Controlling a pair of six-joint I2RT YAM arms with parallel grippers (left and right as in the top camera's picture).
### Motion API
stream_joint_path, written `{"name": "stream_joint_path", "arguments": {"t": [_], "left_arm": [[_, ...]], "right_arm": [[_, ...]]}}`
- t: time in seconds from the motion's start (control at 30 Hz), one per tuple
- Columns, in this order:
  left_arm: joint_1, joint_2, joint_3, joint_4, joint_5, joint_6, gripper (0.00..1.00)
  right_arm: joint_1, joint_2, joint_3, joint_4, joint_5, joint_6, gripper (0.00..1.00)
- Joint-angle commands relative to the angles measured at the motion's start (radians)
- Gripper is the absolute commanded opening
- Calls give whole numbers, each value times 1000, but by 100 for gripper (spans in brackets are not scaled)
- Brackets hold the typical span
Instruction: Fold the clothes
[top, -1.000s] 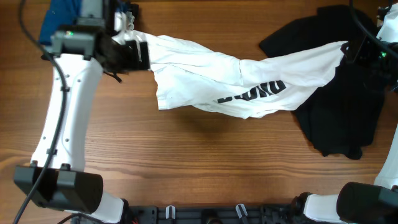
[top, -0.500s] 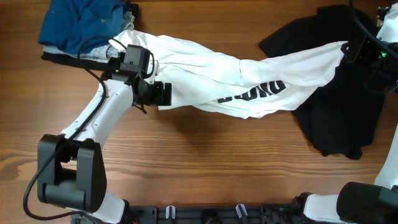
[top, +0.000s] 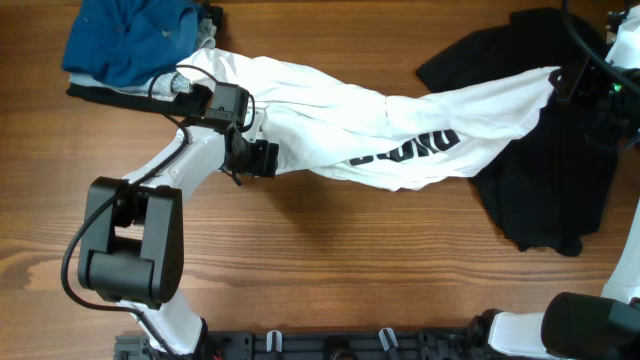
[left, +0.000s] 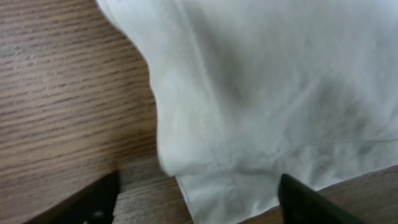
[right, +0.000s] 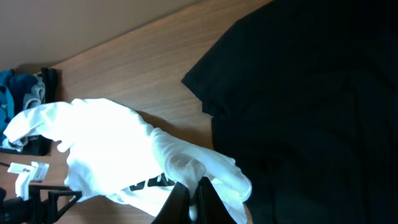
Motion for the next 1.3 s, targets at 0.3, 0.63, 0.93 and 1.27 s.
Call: {"name": "stream_joint_path", "arguments": {"t": [0.3, 0.63, 0.93, 1.27], "left_arm": [[-50, 40, -9, -72, 122, 19, 53], [-38, 8, 26, -66, -92, -108, 4], [54, -367, 466, -328, -212, -143, 4], [288, -610, 700, -242, -393, -133, 4]], "right_arm": [[2, 7, 16, 2, 10, -17, 4], [2, 7, 16, -8, 10, -18, 4], [1, 7, 16, 0, 10, -21, 4], [1, -4, 312, -105, 64, -66, 4]]}}
